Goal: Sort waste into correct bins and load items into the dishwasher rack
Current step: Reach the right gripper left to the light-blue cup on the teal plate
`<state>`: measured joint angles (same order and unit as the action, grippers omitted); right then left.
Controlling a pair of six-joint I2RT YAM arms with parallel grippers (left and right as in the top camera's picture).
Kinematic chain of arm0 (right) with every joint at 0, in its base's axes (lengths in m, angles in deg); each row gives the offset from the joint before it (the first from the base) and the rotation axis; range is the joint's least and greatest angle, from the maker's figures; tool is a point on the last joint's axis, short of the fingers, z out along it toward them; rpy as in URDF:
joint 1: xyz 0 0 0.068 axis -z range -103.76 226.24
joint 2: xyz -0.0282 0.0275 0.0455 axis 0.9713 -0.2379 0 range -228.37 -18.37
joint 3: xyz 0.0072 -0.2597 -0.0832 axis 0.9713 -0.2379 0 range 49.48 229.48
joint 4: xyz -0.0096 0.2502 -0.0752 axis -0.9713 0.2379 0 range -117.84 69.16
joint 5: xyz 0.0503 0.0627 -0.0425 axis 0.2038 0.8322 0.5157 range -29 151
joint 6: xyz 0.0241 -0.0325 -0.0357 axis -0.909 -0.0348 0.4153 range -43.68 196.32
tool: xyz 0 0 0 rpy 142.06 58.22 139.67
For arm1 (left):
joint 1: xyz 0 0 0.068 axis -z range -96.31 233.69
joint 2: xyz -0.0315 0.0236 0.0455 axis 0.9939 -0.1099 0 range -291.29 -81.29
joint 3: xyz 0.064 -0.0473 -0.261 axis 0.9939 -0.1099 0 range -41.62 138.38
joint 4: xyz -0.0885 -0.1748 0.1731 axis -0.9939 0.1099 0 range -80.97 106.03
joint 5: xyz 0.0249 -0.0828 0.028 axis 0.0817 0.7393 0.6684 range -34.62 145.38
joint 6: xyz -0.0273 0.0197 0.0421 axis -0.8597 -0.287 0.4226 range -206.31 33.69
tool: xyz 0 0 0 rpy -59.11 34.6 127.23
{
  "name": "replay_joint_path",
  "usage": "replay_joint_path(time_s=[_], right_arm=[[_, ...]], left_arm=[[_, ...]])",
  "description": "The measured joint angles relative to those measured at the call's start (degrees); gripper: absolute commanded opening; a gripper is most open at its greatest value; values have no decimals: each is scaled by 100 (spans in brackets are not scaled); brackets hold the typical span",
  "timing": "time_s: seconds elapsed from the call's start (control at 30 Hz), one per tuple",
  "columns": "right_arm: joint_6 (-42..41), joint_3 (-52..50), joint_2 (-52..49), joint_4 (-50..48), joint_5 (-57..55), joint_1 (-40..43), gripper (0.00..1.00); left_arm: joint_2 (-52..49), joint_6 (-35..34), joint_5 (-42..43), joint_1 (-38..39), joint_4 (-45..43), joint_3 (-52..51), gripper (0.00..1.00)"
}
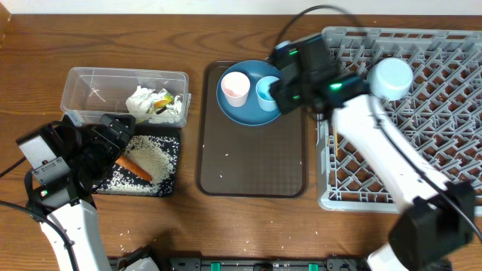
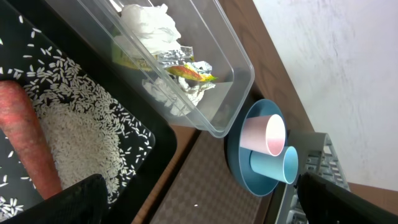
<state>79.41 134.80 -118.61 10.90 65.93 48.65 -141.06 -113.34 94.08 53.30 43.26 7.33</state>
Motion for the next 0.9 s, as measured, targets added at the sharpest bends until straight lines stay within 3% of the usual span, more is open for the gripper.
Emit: replay_joint_path(time_s=[0.23,0.53,0.7,0.83,0.9], right_arm=[[-2,0,-640,-625,-994,-527,47],[0,0,-1252,-879,-1252,-592,45],[42,0,-1515,-883,-1270,-592,29],[61,0,-1526,-970,-1285,-592,1],[50,0,-1526,-968,-1292,-592,1]], left_arm=[[0,0,-2,0,-2,0,100],[-2,-2,0,0,-2,0,100],[-2,-2,-2,0,24,0,100],[-2,0,-2,0,26,0,100],[-2,0,-4,0,26,0,100]])
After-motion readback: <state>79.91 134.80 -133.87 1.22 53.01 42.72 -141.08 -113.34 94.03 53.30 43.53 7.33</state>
